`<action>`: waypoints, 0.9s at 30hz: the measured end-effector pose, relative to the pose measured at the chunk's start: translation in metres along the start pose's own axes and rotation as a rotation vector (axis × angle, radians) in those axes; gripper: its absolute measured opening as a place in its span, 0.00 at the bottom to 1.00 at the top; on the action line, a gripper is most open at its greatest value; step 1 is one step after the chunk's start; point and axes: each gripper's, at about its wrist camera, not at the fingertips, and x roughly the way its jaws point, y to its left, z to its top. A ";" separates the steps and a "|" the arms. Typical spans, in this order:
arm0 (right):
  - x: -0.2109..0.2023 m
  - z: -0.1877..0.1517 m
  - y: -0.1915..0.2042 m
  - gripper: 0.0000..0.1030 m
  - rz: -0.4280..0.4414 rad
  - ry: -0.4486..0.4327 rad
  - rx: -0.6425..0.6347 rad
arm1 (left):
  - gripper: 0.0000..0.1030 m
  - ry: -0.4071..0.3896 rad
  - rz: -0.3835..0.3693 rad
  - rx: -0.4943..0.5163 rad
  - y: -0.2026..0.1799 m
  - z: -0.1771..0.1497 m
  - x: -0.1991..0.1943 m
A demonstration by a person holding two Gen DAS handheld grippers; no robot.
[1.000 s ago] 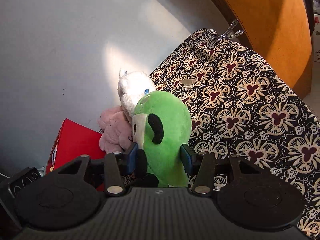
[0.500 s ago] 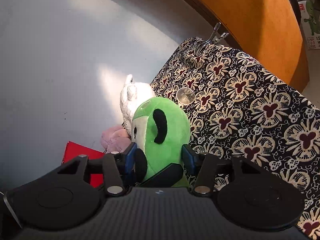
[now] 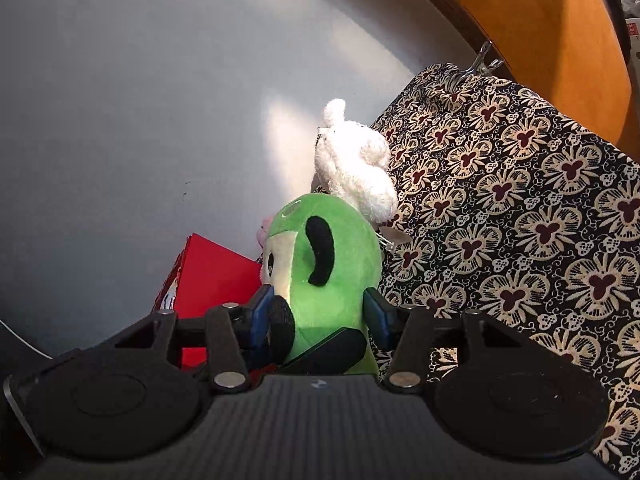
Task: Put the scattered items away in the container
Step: 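Carry the green caterpillar plush with the right gripper into the red box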
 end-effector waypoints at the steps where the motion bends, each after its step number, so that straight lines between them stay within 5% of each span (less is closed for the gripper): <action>1: -0.002 -0.003 0.005 0.50 0.012 0.000 -0.012 | 0.66 -0.013 0.004 -0.005 0.002 -0.002 -0.010; 12: 0.001 -0.025 0.084 0.50 0.230 -0.005 -0.142 | 0.66 -0.232 0.132 0.004 0.021 0.001 -0.108; 21: 0.069 -0.051 0.184 0.50 0.383 0.108 -0.317 | 0.66 -0.360 0.324 -0.076 0.086 0.001 -0.193; 27: 0.128 -0.076 0.226 0.50 0.416 0.200 -0.359 | 0.66 -0.358 0.429 -0.157 0.141 -0.006 -0.218</action>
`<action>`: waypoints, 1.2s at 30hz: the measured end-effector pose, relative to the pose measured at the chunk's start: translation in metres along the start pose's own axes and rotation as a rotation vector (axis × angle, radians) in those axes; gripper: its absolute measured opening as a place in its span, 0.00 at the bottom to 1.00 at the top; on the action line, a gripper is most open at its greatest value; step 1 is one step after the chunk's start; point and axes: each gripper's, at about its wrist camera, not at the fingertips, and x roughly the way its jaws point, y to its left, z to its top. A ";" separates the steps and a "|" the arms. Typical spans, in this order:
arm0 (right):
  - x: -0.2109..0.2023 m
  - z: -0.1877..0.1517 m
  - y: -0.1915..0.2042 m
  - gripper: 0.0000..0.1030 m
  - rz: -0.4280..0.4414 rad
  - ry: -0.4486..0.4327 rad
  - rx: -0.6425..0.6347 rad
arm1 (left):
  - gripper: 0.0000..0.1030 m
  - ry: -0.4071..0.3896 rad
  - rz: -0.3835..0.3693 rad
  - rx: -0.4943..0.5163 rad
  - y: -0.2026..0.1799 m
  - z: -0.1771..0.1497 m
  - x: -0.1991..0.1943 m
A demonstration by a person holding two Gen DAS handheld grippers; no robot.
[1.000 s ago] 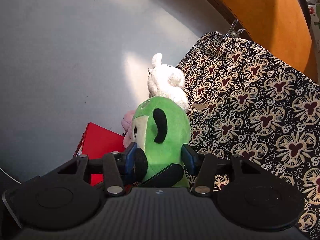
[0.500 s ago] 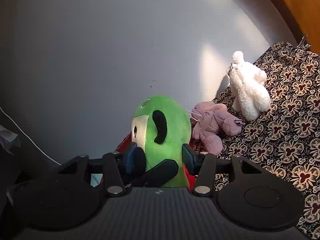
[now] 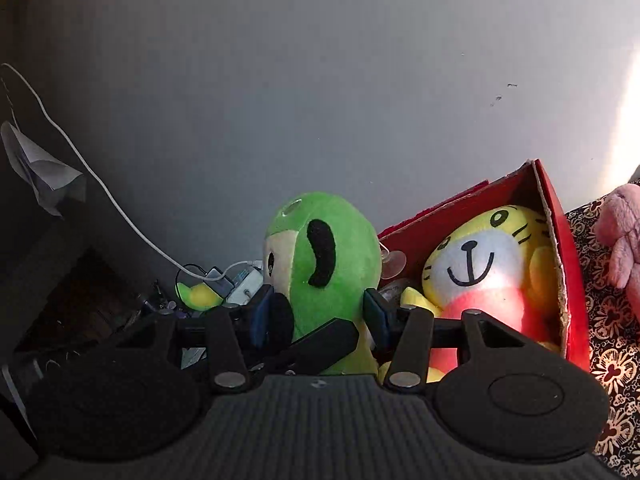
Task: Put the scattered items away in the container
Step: 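Carry the green caterpillar plush with the right gripper into the red box, then open the right gripper to release the caterpillar beside the tiger plush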
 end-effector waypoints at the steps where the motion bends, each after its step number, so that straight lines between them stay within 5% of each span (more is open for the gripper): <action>1: 0.012 -0.001 0.001 0.50 0.004 0.015 0.003 | 0.66 0.006 0.013 -0.014 0.009 0.000 0.002; 10: 0.066 -0.012 -0.005 0.50 -0.110 0.101 0.051 | 0.66 0.123 0.039 -0.120 0.067 -0.009 0.029; 22: 0.074 -0.012 -0.007 0.41 -0.296 0.152 0.033 | 0.66 0.148 0.020 -0.074 0.054 -0.018 0.033; 36: 0.078 -0.020 -0.015 0.35 -0.367 0.112 0.010 | 0.69 0.198 0.010 -0.002 0.040 -0.029 0.064</action>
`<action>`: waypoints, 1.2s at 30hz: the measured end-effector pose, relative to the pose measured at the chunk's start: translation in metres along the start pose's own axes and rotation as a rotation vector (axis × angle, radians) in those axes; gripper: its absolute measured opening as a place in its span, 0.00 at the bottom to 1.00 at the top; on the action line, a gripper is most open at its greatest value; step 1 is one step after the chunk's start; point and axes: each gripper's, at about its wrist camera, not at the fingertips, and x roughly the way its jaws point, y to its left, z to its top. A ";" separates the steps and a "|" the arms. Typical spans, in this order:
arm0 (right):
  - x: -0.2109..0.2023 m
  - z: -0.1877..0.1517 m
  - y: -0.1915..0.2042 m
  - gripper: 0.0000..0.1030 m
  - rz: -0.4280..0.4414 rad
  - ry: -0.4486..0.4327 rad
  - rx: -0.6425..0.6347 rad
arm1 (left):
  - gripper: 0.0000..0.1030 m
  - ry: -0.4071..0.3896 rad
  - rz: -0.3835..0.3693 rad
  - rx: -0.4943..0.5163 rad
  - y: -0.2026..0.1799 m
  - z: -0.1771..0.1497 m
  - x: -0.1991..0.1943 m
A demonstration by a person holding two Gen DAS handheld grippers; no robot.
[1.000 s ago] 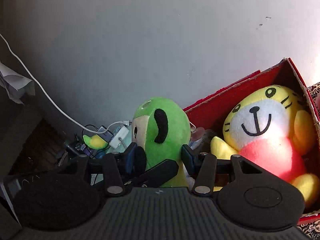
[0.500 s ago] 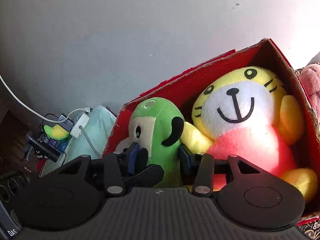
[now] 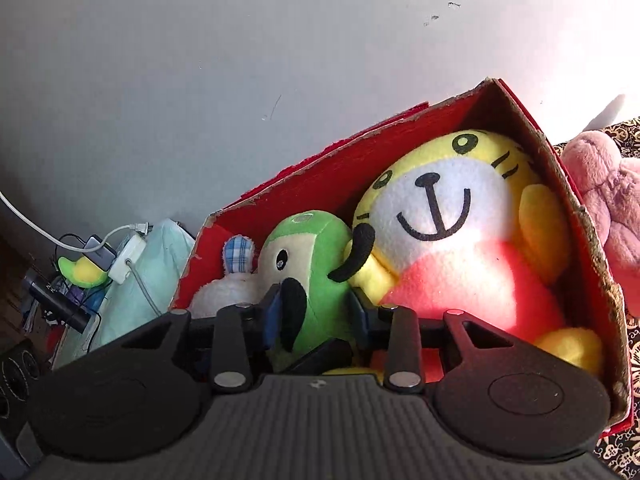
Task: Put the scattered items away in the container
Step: 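Open the right gripper to release the caterpillar beside the tiger plush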
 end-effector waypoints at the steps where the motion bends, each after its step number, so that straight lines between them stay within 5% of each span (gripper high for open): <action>1: 0.006 0.000 0.005 0.35 -0.004 0.000 -0.002 | 0.69 -0.001 0.001 -0.005 0.001 -0.001 0.001; 15: 0.008 -0.007 0.007 0.39 0.016 -0.012 -0.022 | 0.69 0.044 0.032 -0.038 0.008 -0.002 0.002; 21: -0.017 -0.006 0.006 0.47 0.037 -0.034 -0.007 | 0.72 0.041 0.079 -0.021 -0.001 0.005 -0.008; 27: -0.043 -0.013 0.001 0.46 -0.012 -0.098 -0.027 | 0.75 0.044 0.141 -0.005 -0.012 0.009 -0.018; 29: -0.046 -0.016 0.001 0.34 -0.042 -0.112 -0.056 | 0.73 0.059 0.165 -0.006 -0.014 0.008 -0.017; 36: -0.047 -0.027 0.005 0.32 -0.100 -0.148 -0.167 | 0.73 0.068 0.228 -0.008 -0.020 0.005 -0.022</action>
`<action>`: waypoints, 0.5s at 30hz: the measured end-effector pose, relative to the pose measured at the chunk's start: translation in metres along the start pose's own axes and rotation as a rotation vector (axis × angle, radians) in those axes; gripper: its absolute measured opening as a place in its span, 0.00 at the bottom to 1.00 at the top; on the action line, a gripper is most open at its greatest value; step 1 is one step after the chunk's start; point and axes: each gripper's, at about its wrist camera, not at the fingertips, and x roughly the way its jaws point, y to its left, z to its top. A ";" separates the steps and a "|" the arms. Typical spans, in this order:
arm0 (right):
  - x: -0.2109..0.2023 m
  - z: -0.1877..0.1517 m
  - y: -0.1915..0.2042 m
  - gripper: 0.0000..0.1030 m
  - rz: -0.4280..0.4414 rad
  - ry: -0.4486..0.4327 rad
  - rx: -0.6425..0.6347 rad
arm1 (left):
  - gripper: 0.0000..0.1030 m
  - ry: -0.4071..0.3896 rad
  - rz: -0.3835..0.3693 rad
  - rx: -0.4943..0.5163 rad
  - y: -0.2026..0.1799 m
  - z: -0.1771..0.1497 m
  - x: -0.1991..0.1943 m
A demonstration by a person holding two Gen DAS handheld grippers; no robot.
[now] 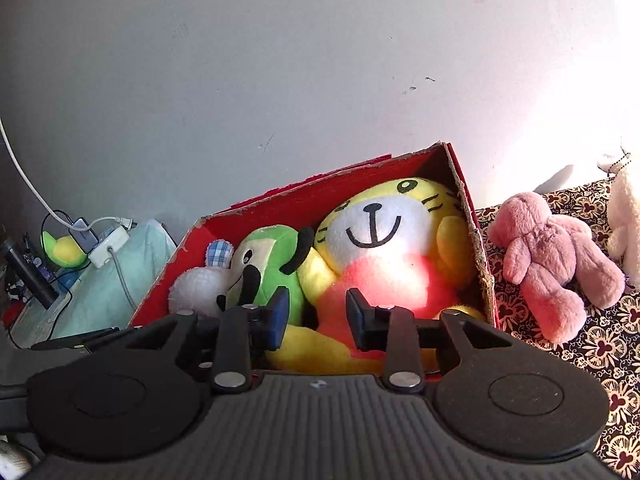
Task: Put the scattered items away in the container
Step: 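Open the right gripper to release the caterpillar beside the tiger plush, then move the right gripper back to the white keychain bunny plush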
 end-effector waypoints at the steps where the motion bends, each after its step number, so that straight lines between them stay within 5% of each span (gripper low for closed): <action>1: 0.000 -0.001 0.000 0.32 0.000 -0.009 -0.008 | 0.73 0.001 0.015 0.003 -0.001 0.000 -0.001; 15: -0.049 0.002 -0.009 0.37 0.138 -0.101 0.037 | 0.80 -0.093 0.058 0.046 -0.010 0.000 -0.042</action>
